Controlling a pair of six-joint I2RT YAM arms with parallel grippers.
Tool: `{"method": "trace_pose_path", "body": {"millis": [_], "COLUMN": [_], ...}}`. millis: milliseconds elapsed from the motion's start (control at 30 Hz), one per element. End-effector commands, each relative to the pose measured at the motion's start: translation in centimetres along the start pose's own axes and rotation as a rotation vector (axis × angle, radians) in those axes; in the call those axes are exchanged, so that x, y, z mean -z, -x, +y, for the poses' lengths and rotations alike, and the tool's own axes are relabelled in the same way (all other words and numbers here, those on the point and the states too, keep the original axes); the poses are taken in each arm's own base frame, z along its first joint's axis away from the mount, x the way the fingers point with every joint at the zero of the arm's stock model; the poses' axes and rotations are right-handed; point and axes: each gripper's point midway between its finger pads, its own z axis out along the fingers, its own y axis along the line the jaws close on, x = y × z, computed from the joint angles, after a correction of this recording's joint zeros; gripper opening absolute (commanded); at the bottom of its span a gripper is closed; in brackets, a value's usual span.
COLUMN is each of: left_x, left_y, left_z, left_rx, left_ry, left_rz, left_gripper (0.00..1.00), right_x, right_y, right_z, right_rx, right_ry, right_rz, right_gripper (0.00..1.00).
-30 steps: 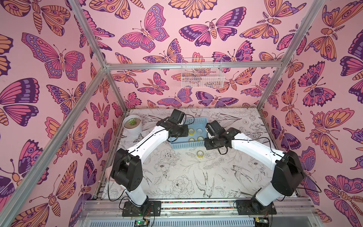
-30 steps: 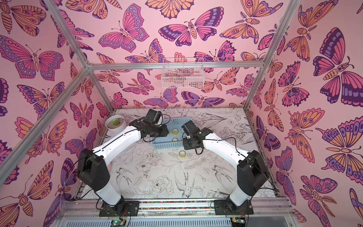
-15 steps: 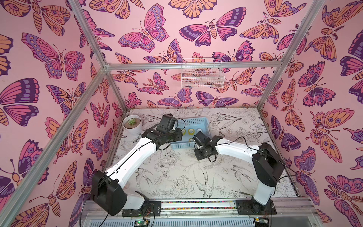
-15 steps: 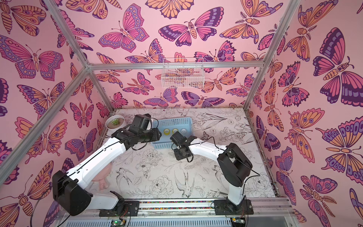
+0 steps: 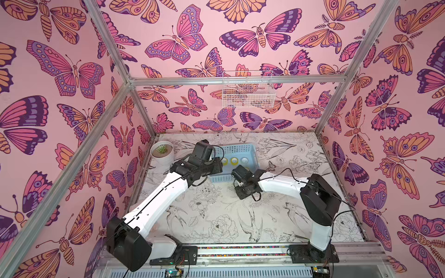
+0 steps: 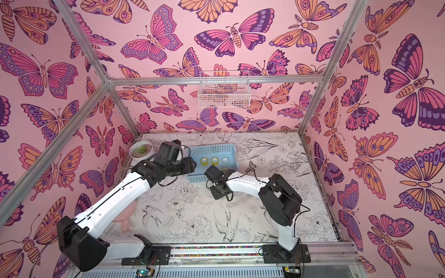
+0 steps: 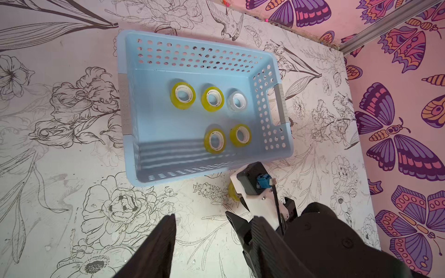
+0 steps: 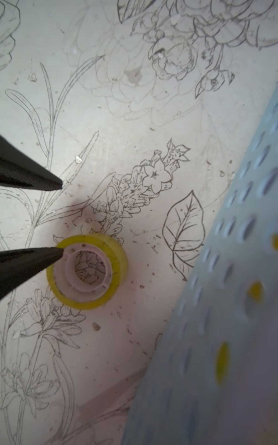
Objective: Put the transparent tape into the storage box
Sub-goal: Pick up the tape from the center of the board.
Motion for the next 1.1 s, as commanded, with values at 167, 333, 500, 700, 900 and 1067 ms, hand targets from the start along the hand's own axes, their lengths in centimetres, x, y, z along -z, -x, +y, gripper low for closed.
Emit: {"method": "trace_pose_path", "body": {"millis": [167, 333, 500, 700, 900, 1067], "left_x": [0.2, 0.2, 0.2, 0.0, 0.0, 0.0], "left_y": [0.0, 0.0, 0.0, 0.1, 0.2, 0.1], "left_z": [0.2, 0.1, 0.1, -0.1, -0.1, -0.1], "left_rx": [0.004, 0.002, 0.005, 0.004, 0.007, 0.005], "left_ry": [0.023, 0.023, 0.026, 0.028, 0.031, 0.035], "left_rz": [-0.014, -0.016, -0.016, -0.016, -0.021, -0.020], "left_gripper": [0.57, 0.57, 0.58, 0.58, 0.58, 0.58], "right_x": [1.5, 0.3, 0.0, -1.0, -2.0, -2.0], "right_y": [1.3, 1.2, 1.1, 0.3, -1.2, -2.3], "right_z": [0.1, -0.1, -0.6, -0.7, -0.7, -0.2], "right_rx": [0.072, 0.094, 0.123, 0.147, 0.141, 0.147], "right_ry": [-0.038, -0.055, -0.080, -0.082, -0.065, -0.058], "right_rz": [-0.047, -0.042, -0.069, -0.052, -0.029, -0.013], "right_gripper": [0.44, 0.43, 0.43, 0.43, 0.42, 0.36]}}
